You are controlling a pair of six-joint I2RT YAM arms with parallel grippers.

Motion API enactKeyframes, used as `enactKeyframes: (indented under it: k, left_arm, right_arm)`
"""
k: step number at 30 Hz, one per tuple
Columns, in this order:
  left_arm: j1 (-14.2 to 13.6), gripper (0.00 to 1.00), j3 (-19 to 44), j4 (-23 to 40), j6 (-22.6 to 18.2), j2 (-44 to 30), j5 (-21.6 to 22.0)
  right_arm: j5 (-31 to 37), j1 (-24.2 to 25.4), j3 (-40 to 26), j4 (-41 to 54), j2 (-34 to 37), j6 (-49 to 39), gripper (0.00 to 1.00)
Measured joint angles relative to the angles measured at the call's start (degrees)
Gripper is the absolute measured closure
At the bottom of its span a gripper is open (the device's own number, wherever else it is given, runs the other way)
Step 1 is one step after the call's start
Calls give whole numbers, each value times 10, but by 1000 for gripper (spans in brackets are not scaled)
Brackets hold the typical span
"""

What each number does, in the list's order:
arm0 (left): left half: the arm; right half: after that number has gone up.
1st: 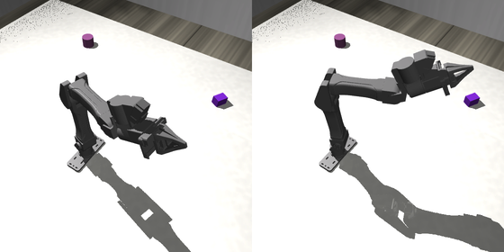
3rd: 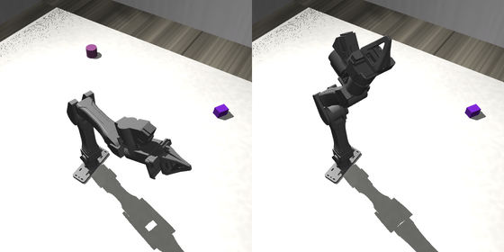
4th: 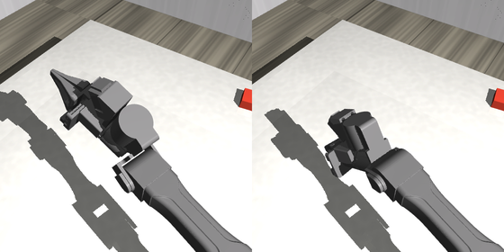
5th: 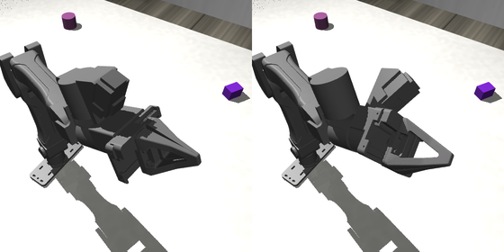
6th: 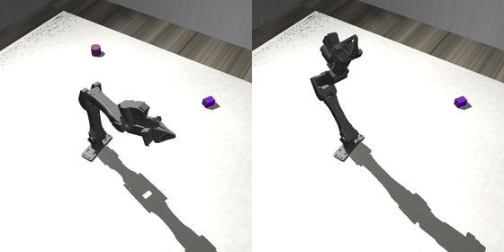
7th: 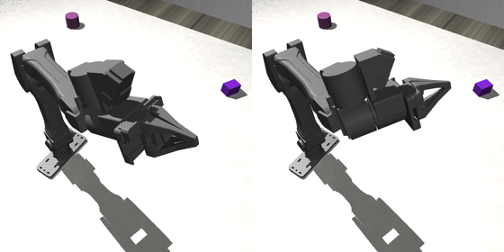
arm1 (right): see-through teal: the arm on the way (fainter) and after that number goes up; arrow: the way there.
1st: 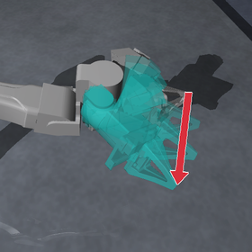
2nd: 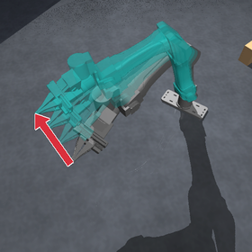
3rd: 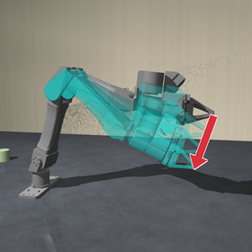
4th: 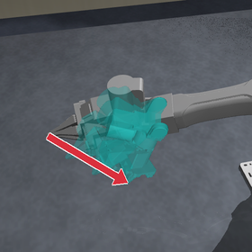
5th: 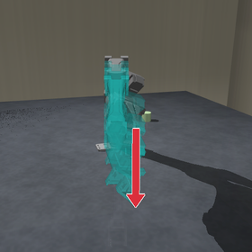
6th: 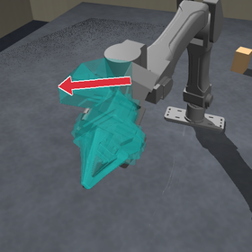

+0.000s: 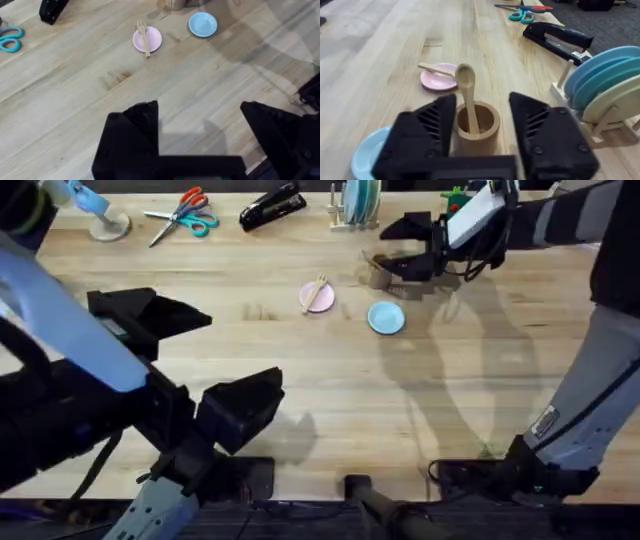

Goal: Pick up a utensil and set it on the pink plate, then put the other utensil in the container.

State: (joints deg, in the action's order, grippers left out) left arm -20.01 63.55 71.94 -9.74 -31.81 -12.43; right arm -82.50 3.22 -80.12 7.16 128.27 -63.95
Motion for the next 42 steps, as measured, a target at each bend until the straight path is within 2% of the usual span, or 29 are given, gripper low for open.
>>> enactKeyframes:
  k: [2, 4, 7, 9, 18, 22, 25, 33, 39, 40, 42]
  left_arm:
    - [0, 6, 0, 0, 0, 0, 0]
    - [0, 6, 0, 0, 0, 0, 0]
    - [0, 6, 0, 0, 0, 0, 0]
    - [0, 6, 0, 0, 0, 0, 0]
    - [0, 6, 0, 0, 0, 0, 0]
    - [0, 6, 0, 0, 0, 0, 0]
    - [0, 6, 0, 0, 0, 0, 0]
    - [0, 6, 0, 0, 0, 0, 0]
    - [0, 6, 0, 0, 0, 0, 0]
    - [0, 6, 0, 0, 0, 0, 0]
    - [0, 6, 0, 0, 0, 0, 0]
  right_arm:
    - [-1, 0, -1, -3, 0, 27, 242]
    - [-8, 1, -4, -2, 0, 58, 156]
    - [-18, 5, -19, -2, 0, 102, 97]
    - [-23, 10, -36, -2, 0, 137, 23]
    - [-8, 24, -137, 0, -3, 332, 7]
    - [57, 24, -142, 40, -26, 375, 7]
    - [120, 24, -142, 106, -58, 387, 7]
    - [328, 23, -142, 331, -181, 368, 7]
    - [428, 23, -143, 475, -263, 364, 7]
    - [476, 23, -143, 544, -292, 363, 7]
    - [509, 23, -143, 589, -310, 363, 7]
